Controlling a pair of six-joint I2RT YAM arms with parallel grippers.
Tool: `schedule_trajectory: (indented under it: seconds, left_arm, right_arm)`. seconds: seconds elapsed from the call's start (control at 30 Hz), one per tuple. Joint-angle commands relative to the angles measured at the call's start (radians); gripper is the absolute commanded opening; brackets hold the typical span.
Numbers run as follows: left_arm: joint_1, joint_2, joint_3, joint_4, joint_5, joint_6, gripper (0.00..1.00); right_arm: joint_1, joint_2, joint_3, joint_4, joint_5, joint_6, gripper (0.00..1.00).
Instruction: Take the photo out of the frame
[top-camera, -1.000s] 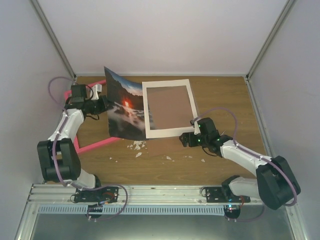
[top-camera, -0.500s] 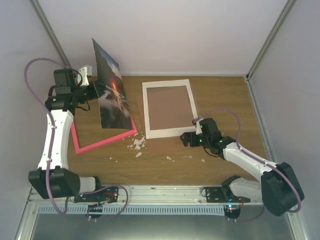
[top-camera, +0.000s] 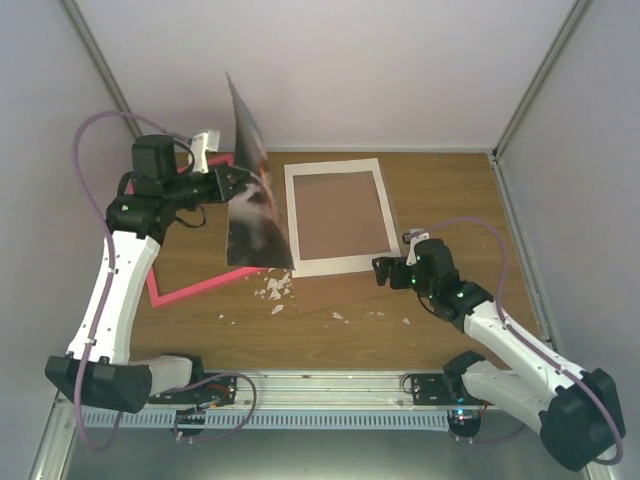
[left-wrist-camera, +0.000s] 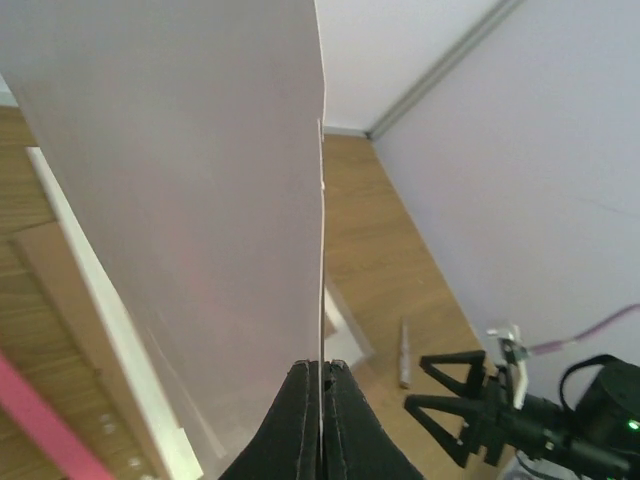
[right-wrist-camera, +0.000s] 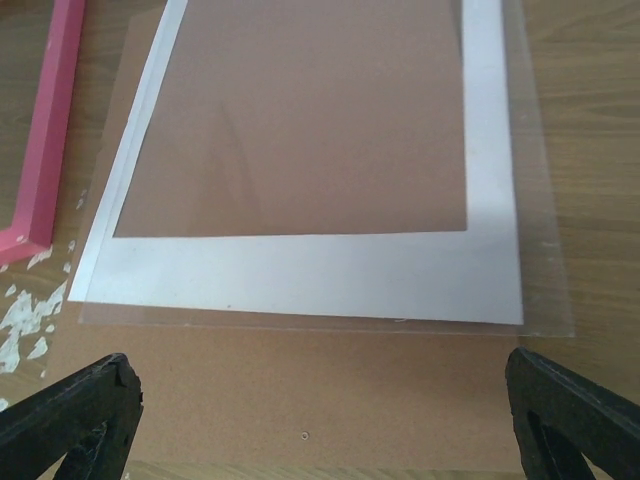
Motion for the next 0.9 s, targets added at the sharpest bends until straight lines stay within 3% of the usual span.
schedule_trajectory:
  seconds: [0.0, 0.37, 0.67, 0.87]
  left_arm:
    - [-0.104, 0.017, -0.031, 0.166, 0.036, -0.114, 0.0]
    - [-0.354, 0.149, -0.107, 0.485, -0.037, -0.324, 0.0]
    - [-0.402, 0.232, -0.391, 0.785, -0.101, -0.503, 0.0]
    - [-0.417, 0.303, -0.522, 0.897, -0.158, -0.553, 0.0]
  right_arm:
    - [0.009, -0.066, -0.017, -0.049, 0.09, 0.031, 1.0]
    - [0.008, -0.261, -0.025, -0.109, 0.233, 0.066, 1.0]
    - [0.009, -0.341, -0.035, -0.138, 0.3, 0.076, 1.0]
    - [0.009, -0.33, -0.044, -0.124, 0.296, 0.079, 1.0]
